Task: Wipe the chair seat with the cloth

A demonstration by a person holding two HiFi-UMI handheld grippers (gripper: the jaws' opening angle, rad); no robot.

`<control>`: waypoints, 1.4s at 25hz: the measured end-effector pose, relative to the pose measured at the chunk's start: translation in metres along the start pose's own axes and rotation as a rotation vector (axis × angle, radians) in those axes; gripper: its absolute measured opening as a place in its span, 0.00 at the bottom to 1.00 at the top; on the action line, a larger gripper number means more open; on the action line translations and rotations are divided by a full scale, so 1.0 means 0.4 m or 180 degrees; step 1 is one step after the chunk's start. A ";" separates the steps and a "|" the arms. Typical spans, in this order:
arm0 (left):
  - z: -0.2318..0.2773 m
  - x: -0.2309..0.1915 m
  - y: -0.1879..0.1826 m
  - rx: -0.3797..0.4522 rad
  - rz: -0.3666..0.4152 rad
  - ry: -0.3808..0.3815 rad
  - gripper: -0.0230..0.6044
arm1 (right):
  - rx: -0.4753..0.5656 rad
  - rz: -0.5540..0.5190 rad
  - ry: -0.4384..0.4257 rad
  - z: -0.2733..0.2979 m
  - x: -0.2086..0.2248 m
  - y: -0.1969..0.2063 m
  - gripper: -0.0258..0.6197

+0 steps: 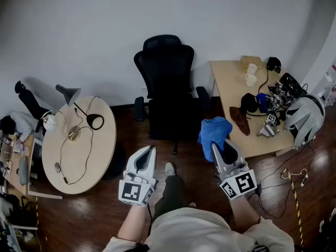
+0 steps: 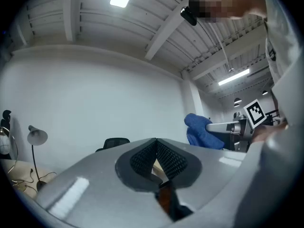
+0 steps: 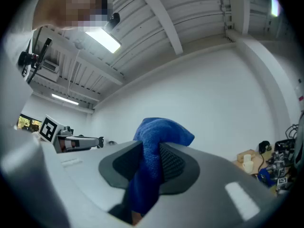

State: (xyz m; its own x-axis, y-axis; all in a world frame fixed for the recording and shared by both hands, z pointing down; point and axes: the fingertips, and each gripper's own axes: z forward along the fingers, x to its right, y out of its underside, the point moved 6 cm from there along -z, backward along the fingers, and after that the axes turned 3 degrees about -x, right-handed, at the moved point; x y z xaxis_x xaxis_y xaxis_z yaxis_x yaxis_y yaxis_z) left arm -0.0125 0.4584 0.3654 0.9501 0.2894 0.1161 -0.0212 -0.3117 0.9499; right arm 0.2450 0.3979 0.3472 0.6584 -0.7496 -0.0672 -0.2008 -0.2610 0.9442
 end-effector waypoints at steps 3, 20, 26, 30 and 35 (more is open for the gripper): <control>0.083 -0.113 0.055 -0.0016 -0.0054 -0.0032 0.09 | -0.0050 -0.0007 0.0014 0.122 0.042 0.050 0.19; 0.813 -0.871 0.222 -0.0113 -0.0279 -0.0024 0.09 | -0.0421 0.0016 0.0158 1.077 0.408 0.231 0.19; 0.989 -0.986 0.505 -0.0294 -0.0314 -0.0141 0.09 | -0.0759 0.0103 0.0118 1.269 0.571 0.504 0.19; 1.012 -1.007 0.841 -0.1355 -0.0142 -0.0049 0.09 | -0.1066 0.0262 -0.0002 1.340 0.692 0.848 0.19; 1.126 -1.025 1.156 -0.0931 -0.0114 -0.0040 0.09 | -0.1318 0.0533 0.0120 1.361 0.842 1.348 0.19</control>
State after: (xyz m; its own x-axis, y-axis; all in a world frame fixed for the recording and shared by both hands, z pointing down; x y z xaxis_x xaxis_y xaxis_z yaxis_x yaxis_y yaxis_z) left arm -0.2717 -0.2121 0.6264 0.9557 0.2837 0.0790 -0.0745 -0.0268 0.9969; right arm -0.0364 -0.3263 0.6583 0.6691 -0.7361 0.1021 -0.0047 0.1333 0.9911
